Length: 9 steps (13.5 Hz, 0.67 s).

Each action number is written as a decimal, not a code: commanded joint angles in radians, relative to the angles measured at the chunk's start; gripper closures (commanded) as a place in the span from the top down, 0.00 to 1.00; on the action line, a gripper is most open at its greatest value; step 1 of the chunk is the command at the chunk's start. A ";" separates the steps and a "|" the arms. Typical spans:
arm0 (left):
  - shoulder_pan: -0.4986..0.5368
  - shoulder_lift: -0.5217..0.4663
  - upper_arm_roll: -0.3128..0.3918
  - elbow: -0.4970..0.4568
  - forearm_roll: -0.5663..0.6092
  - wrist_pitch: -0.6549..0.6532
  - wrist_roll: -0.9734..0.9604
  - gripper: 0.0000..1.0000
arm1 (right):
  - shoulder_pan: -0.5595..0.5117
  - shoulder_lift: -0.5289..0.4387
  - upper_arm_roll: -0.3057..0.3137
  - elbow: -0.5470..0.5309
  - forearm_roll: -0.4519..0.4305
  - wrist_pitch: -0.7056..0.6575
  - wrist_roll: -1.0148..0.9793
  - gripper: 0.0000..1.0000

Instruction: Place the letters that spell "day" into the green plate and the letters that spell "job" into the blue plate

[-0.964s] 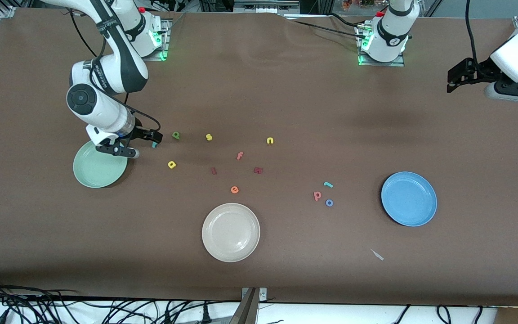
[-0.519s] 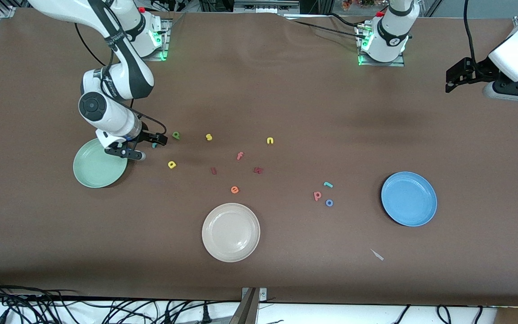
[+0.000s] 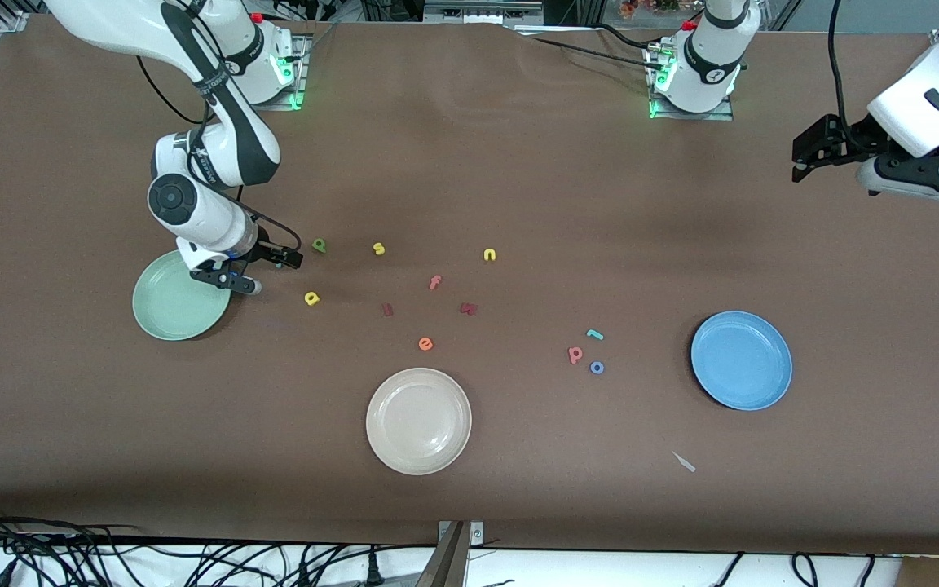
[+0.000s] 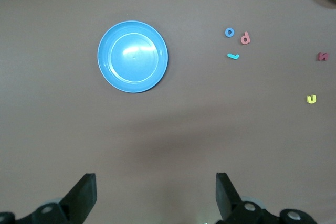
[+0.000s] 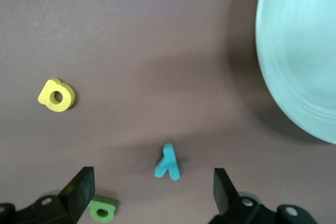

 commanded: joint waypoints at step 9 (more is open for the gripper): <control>0.025 0.017 0.006 0.028 -0.022 -0.020 0.001 1.00 | 0.012 -0.033 0.007 0.098 -0.168 -0.241 0.033 1.00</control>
